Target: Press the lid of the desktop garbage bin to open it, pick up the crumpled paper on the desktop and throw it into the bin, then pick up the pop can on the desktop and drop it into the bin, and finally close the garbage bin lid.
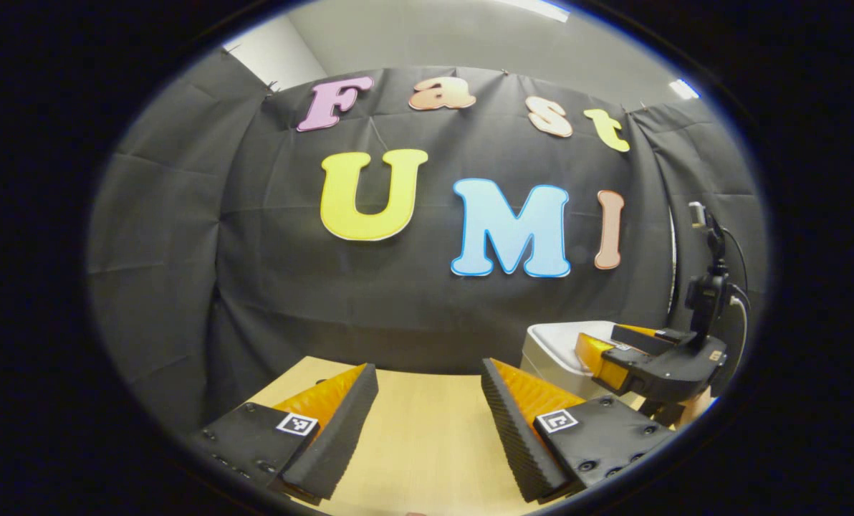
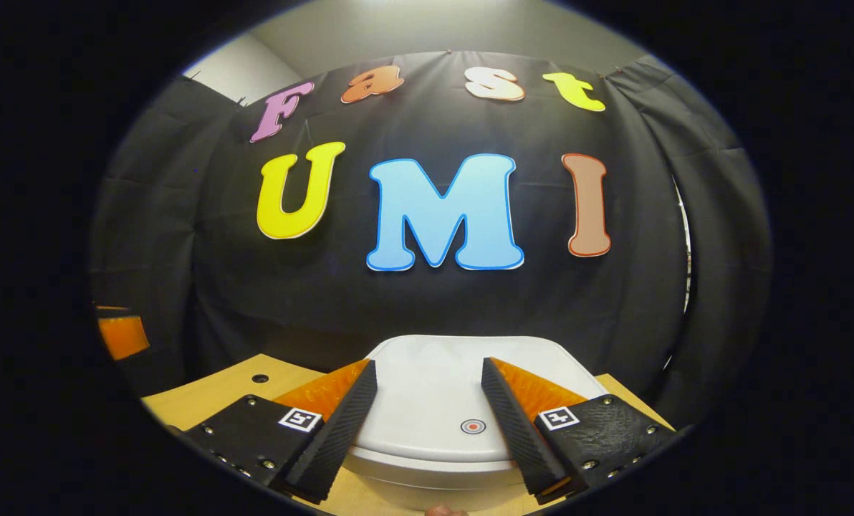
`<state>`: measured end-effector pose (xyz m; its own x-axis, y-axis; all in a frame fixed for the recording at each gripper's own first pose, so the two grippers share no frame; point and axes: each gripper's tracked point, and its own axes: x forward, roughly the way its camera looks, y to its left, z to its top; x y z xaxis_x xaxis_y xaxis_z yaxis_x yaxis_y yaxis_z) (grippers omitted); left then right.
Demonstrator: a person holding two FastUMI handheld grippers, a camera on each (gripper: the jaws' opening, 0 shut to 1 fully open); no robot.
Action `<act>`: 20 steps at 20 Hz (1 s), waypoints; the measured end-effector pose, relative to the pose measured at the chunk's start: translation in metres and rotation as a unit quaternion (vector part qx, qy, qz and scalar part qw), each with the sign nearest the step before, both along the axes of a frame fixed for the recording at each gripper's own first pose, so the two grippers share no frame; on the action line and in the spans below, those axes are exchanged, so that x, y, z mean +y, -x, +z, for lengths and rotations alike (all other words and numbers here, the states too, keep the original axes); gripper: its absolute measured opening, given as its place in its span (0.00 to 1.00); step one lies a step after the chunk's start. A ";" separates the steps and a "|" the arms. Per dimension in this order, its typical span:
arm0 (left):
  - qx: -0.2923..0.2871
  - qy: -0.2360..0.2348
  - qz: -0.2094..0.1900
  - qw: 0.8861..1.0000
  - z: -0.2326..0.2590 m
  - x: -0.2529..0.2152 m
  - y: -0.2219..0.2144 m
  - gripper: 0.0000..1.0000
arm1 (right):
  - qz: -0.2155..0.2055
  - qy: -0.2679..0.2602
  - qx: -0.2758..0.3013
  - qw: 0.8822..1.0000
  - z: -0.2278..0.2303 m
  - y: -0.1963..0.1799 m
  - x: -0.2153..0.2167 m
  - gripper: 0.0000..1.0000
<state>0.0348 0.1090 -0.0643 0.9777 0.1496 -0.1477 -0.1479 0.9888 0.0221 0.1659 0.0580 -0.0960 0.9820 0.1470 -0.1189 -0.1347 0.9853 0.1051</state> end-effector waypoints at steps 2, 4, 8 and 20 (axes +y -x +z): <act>-0.002 0.000 0.004 1.000 -0.001 -0.008 0.003 0.96 | 0.002 -0.001 -0.005 1.000 0.011 0.013 -0.006 0.94; -0.002 -0.001 0.010 1.000 -0.004 -0.016 0.007 0.95 | 0.012 -0.004 0.001 1.000 0.015 0.031 -0.012 0.94; -0.013 -0.010 0.026 1.000 0.000 -0.036 0.022 0.95 | 0.030 -0.016 0.020 0.999 0.025 0.073 -0.026 0.94; -0.050 -0.039 0.049 0.997 0.025 -0.070 0.069 0.95 | 0.050 0.014 -0.060 0.997 0.072 0.146 -0.044 0.95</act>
